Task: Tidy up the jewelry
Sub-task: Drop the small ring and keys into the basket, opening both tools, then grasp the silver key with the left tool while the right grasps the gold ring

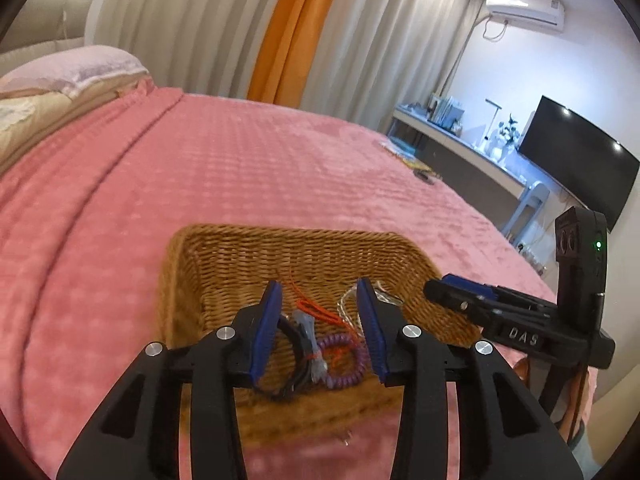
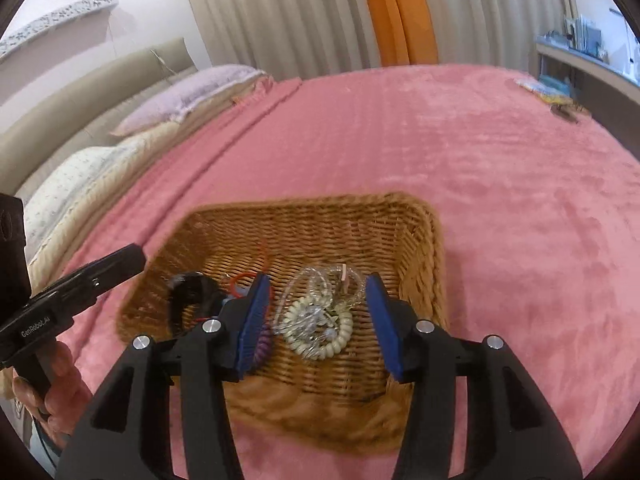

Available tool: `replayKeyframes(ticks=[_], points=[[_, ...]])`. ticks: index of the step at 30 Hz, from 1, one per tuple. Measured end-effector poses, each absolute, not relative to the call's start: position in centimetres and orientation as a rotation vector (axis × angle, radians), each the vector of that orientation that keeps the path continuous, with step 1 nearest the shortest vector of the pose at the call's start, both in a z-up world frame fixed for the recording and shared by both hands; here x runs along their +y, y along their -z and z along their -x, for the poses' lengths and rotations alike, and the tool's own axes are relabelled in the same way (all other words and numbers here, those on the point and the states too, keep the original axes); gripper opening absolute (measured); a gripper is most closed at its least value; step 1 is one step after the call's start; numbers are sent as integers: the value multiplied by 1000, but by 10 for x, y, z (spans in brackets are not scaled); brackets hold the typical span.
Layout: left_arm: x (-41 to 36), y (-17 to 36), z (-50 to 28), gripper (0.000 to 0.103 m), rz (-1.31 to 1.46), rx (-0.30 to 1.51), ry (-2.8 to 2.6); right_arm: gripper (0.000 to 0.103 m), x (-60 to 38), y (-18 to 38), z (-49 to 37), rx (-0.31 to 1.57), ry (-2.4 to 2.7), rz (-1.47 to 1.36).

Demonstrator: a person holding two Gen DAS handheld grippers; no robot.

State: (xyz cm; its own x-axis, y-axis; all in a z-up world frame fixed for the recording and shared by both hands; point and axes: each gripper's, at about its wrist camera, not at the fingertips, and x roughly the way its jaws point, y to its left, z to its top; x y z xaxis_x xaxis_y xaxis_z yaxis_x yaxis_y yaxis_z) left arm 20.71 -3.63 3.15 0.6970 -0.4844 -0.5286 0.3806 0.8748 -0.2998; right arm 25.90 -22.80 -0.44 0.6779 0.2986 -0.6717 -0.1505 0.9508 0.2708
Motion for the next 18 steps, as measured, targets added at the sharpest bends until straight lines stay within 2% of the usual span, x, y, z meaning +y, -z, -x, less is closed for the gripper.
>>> replayKeyframes(ticks=[8,13,18], points=[[-7,-47,-130,39,150,613,408,47,-202,-29,-185,731,-338,-160],[6,-27,-105,40,173,660,366,47,-177,-14,-150,784,-383,-128],[1,10,-104,41,166,773,327,46,-164,16,-151,853,-395,-130]])
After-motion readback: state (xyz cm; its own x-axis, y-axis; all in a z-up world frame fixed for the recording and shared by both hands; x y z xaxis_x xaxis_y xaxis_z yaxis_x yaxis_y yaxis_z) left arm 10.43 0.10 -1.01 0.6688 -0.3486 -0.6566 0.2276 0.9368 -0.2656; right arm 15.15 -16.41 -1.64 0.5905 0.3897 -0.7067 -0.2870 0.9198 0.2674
